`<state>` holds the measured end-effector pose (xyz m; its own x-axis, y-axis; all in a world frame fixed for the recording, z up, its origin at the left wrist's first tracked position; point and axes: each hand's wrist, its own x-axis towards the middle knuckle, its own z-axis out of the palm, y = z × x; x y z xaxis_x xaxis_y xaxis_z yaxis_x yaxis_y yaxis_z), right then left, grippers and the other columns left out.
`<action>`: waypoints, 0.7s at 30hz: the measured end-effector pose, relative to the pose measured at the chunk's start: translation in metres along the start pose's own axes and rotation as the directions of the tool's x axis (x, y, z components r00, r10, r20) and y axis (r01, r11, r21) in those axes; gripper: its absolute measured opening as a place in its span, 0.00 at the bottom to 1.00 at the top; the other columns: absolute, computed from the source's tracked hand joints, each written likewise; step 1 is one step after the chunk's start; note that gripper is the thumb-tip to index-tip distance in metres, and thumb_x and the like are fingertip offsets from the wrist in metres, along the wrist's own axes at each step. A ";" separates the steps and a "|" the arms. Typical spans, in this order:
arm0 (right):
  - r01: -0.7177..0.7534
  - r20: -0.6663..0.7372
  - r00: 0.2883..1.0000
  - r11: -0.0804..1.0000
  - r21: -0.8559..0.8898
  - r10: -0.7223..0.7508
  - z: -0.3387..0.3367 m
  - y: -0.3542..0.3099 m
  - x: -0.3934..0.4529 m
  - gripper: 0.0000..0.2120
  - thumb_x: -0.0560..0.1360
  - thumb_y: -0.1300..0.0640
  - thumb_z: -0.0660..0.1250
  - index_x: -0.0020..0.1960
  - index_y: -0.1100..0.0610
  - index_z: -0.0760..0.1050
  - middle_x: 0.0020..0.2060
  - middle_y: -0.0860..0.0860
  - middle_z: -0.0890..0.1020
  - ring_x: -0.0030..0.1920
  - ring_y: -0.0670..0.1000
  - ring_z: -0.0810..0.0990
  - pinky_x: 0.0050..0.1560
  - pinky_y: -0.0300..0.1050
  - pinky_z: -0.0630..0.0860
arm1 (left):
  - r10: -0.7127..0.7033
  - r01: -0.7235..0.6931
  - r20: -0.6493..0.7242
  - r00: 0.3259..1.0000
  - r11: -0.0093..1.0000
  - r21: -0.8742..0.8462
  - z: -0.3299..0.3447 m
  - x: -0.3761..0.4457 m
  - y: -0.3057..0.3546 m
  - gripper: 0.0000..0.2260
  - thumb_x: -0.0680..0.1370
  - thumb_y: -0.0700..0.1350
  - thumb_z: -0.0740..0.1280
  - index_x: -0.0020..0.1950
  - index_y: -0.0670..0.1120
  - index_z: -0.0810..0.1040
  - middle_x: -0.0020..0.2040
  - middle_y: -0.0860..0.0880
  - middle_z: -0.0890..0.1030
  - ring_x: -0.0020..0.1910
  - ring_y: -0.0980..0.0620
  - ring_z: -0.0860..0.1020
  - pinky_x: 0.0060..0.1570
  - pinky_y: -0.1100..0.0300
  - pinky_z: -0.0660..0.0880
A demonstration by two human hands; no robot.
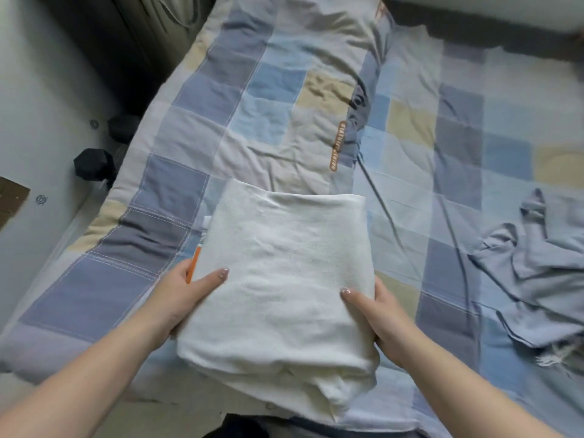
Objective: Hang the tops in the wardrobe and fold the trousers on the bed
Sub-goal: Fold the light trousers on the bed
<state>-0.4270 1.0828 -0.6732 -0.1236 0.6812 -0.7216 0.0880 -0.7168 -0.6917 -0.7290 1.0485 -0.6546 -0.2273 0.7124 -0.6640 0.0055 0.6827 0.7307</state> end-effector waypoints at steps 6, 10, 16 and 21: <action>0.054 -0.016 0.998 0.998 -0.017 -0.054 -0.080 -0.039 -0.129 0.13 0.75 0.60 0.68 0.56 0.46 0.74 0.45 0.45 0.85 0.45 0.48 0.84 0.43 0.44 0.78 | 0.057 -0.052 0.073 0.996 0.997 -0.056 0.060 -0.126 0.047 0.42 0.47 0.68 0.79 0.57 0.53 0.79 0.52 0.53 0.85 0.51 0.50 0.83 0.52 0.50 0.77; 0.084 -0.079 0.993 0.996 0.005 -0.083 -0.114 -0.059 -0.205 0.20 0.67 0.56 0.72 0.58 0.50 0.74 0.47 0.50 0.85 0.47 0.52 0.84 0.44 0.48 0.79 | 0.117 -0.106 0.123 0.985 0.990 -0.091 0.087 -0.192 0.080 0.43 0.44 0.68 0.79 0.56 0.52 0.78 0.51 0.52 0.85 0.49 0.50 0.84 0.49 0.52 0.78; 0.178 -0.200 0.965 0.983 0.034 -0.168 -0.151 -0.075 -0.310 0.14 0.74 0.61 0.69 0.58 0.53 0.74 0.50 0.53 0.84 0.49 0.55 0.83 0.49 0.51 0.80 | 0.220 -0.209 0.251 0.943 0.975 -0.070 0.121 -0.271 0.123 0.41 0.46 0.67 0.79 0.54 0.48 0.80 0.47 0.49 0.86 0.43 0.52 0.84 0.33 0.64 0.78; 0.267 -0.371 0.902 0.961 0.075 -0.221 -0.148 -0.063 -0.387 0.12 0.76 0.61 0.66 0.56 0.49 0.73 0.52 0.50 0.82 0.51 0.51 0.82 0.50 0.48 0.79 | 0.217 -0.247 0.431 0.876 0.969 0.014 0.126 -0.297 0.145 0.30 0.59 0.60 0.77 0.57 0.48 0.79 0.49 0.49 0.85 0.47 0.48 0.84 0.42 0.57 0.79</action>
<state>-0.2379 0.8861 -0.3546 0.2358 0.8283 -0.5083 -0.0230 -0.5181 -0.8550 -0.5378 0.9566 -0.3716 0.2220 0.8419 -0.4918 0.0755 0.4881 0.8695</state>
